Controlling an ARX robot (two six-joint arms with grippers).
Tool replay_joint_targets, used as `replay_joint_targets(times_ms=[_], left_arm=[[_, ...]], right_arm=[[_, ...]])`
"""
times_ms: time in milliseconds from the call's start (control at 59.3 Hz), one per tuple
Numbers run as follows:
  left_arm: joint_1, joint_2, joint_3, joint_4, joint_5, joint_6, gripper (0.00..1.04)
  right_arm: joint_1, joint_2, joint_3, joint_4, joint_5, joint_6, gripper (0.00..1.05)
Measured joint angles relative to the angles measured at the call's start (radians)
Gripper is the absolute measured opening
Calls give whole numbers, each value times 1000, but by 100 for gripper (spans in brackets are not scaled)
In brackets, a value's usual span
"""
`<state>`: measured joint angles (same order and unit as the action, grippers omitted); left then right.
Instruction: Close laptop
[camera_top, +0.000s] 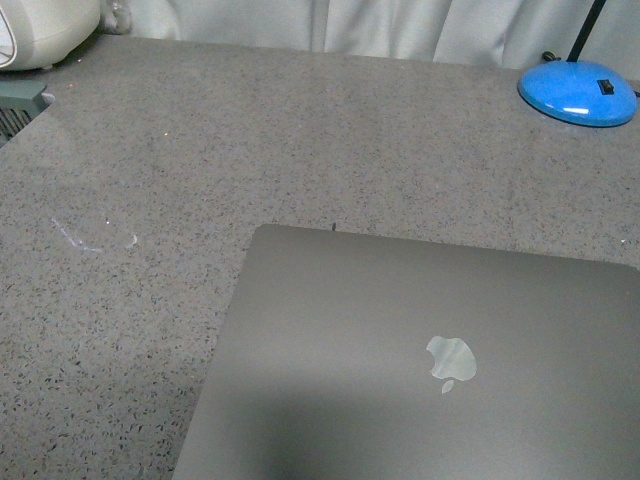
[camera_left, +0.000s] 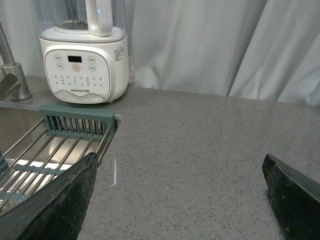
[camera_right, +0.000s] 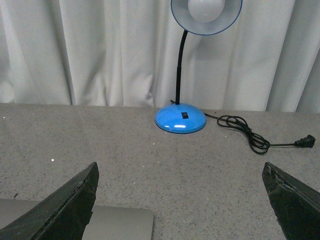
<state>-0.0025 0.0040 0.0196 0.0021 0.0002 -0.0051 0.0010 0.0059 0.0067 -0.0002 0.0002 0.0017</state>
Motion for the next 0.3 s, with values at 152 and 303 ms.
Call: replay_joint_targets(times_ms=[152, 303], left_arm=[[0, 0, 0, 0, 0, 0, 98], [0, 0, 0, 0, 0, 0, 98]], right_arm=[[0, 0, 0, 0, 0, 0, 96], [0, 0, 0, 0, 0, 0, 96]])
